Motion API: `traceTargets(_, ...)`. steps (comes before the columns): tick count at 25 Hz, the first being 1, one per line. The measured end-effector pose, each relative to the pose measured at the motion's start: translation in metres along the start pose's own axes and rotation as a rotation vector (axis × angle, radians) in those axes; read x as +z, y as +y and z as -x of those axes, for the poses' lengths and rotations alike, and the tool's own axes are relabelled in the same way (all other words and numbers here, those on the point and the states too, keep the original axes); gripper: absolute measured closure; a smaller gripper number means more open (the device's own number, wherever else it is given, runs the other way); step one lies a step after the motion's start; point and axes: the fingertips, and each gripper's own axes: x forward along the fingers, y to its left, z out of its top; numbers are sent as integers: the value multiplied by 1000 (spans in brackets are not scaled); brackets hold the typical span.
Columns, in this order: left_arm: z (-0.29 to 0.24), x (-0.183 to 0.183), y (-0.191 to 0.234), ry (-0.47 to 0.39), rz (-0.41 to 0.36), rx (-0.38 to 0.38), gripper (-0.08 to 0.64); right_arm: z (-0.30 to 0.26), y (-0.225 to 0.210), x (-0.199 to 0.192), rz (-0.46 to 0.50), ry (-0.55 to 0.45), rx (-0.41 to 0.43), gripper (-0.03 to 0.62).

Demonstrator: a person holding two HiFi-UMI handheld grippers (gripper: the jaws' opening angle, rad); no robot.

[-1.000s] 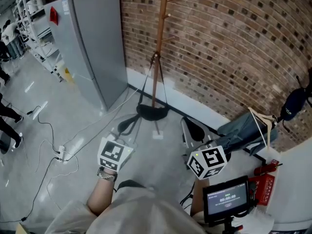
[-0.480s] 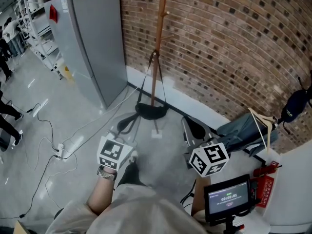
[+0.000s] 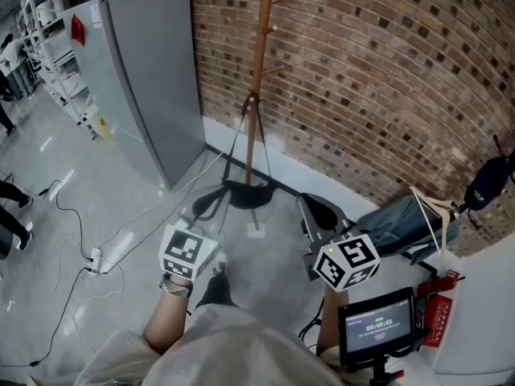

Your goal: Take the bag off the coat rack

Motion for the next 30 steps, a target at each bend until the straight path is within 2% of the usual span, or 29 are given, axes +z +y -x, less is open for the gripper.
traceTargets(5,-25,-2,25,-6,-5,-11,560,-30,-9,7,-7,-4,24,592)
traceTargets(11,-59,-11,58,-5,-3,-27,560,-65,-25,10,-1,-13,9,591)
traceTargets(19,-101,-29,97,13,23,-56,560,-115,-55,3,-7,34,-42,590)
traceTargets(30,-162,-32,139,-3,37,-132,560,-180,-95,6,12,79,-127,589)
